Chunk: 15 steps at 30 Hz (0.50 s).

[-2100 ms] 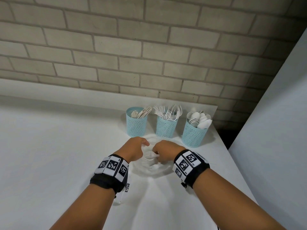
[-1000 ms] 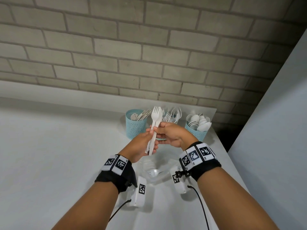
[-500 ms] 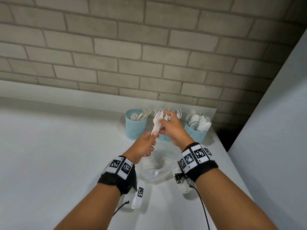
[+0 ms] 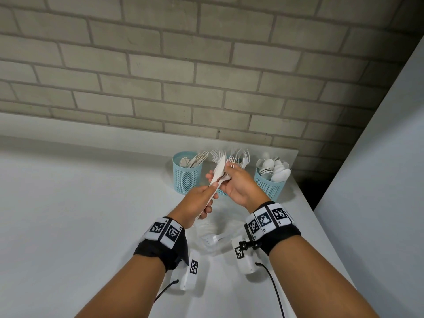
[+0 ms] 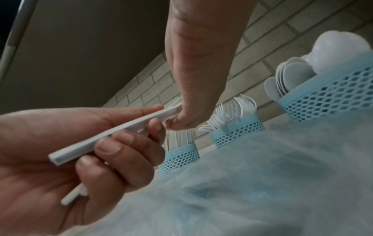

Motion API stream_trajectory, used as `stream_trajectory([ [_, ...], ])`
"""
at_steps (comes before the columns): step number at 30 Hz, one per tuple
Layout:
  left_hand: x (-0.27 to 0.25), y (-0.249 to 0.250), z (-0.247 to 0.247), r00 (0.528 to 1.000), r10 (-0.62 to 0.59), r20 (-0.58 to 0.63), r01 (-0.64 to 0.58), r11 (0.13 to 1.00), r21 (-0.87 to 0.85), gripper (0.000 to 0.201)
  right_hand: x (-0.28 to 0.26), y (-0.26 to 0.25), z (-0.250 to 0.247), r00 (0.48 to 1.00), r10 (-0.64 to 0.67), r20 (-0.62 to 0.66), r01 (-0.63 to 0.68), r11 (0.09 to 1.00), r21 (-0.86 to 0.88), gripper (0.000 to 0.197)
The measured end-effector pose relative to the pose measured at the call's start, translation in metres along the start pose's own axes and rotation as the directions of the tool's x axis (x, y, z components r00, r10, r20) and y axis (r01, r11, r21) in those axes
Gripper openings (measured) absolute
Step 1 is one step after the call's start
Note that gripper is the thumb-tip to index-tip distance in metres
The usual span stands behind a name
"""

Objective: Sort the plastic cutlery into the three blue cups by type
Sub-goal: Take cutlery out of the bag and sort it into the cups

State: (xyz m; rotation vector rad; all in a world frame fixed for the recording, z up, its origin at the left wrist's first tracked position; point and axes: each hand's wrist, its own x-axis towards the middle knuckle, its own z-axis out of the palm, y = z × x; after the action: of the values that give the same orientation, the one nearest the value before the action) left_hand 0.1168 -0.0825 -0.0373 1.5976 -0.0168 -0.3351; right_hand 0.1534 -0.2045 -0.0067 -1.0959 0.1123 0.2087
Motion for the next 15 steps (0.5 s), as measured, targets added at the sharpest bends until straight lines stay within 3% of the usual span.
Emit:
stream_trajectory([
  [8, -0.001, -0.002, 0.0, 1.0, -0.019, 0.007, 0.019, 1.0, 0.024, 0.044, -0.001, 0.007, -0.009, 0.999, -0.002, 0.032, -0.001, 0.997, 0.071, 0.017],
  [12, -0.002, -0.003, -0.001, 1.0, 0.001, 0.014, -0.001, 1.0, 0.027, 0.045, 0.002, 0.005, -0.007, 0.999, -0.019, -0.039, 0.017, 0.999, -0.034, 0.018],
  [15, -0.002, -0.002, -0.003, 1.0, 0.007, -0.013, -0.007, 1.0, 0.02, 0.043, 0.011, -0.001, -0.01, 0.981, -0.118, -0.155, 0.091, 0.982, -0.168, 0.019],
])
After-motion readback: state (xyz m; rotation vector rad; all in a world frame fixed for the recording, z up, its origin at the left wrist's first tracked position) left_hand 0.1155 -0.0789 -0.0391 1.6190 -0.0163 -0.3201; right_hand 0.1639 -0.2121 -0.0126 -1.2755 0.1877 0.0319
